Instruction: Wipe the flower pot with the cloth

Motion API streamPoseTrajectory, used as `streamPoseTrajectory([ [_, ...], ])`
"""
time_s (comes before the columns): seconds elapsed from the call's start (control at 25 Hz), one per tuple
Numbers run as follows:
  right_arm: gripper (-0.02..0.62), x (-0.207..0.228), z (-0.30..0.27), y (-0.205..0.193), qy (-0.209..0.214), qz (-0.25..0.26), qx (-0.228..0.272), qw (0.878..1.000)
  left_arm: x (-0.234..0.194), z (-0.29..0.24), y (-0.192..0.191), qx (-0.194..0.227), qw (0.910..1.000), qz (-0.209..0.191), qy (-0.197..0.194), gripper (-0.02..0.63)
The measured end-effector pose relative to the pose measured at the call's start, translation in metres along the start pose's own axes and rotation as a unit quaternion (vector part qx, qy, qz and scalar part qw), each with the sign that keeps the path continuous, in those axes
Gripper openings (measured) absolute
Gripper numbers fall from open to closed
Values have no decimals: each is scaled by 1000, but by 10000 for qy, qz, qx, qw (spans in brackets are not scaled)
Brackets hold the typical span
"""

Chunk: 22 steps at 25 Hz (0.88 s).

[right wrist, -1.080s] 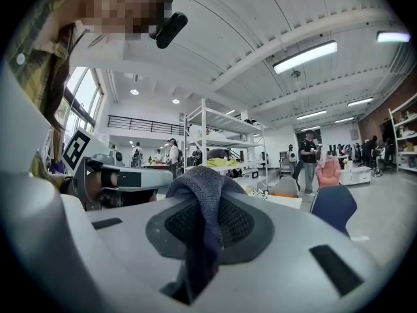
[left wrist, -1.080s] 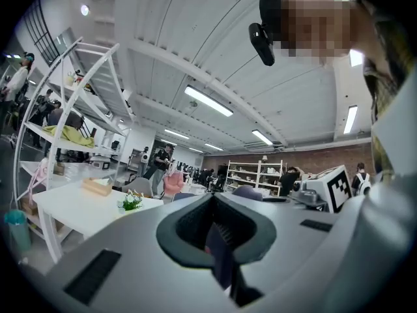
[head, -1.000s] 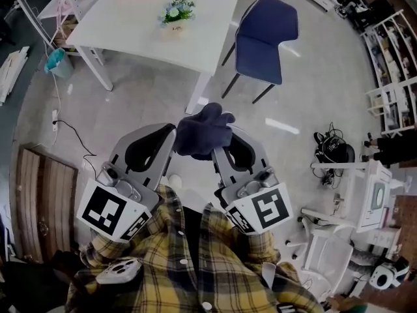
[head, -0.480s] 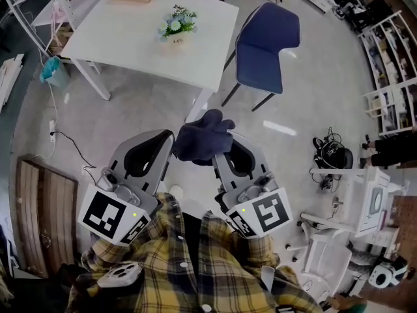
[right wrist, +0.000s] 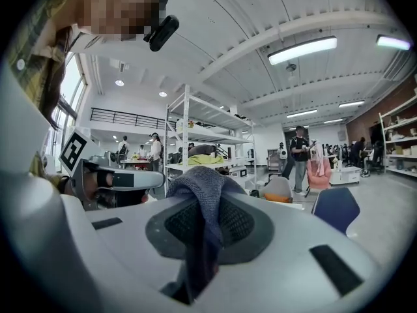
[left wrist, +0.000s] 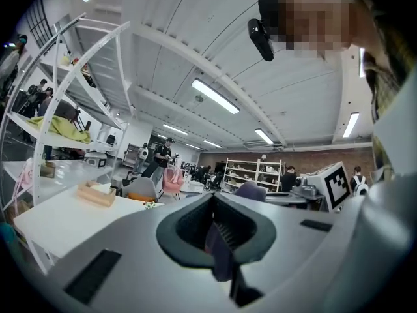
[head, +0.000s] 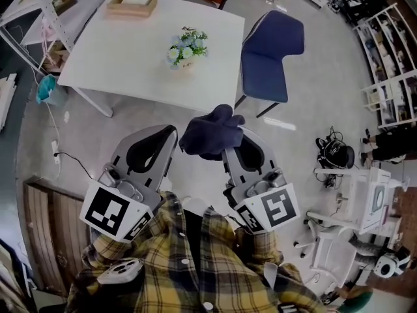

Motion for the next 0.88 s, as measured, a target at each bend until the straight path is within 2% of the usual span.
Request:
streamPoseTrajectory([
  [0.2, 35, 8, -35, -1, -448, -77, -103, 9989, -43, -18, 5, -203, 9995, -51, -222, 9],
  [0.44, 35, 21, -55, -7, -748, -220, -384, 9962, -73, -38, -2, -434, 9987, -72, -242, 9],
  [0.88, 35, 94, -101, -18, -787, -372, -542, 9947, -115, -96, -5, -532, 9986, -3, 71, 9],
])
Point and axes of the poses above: the fingertips, and each gripper's own axes: z backward along the fingers, x to its right, y out of its top, the point moved 8 cm from there along z, backward along the fingers, and after that the axes turned 11 degrees about y, right-handed, at the moved point
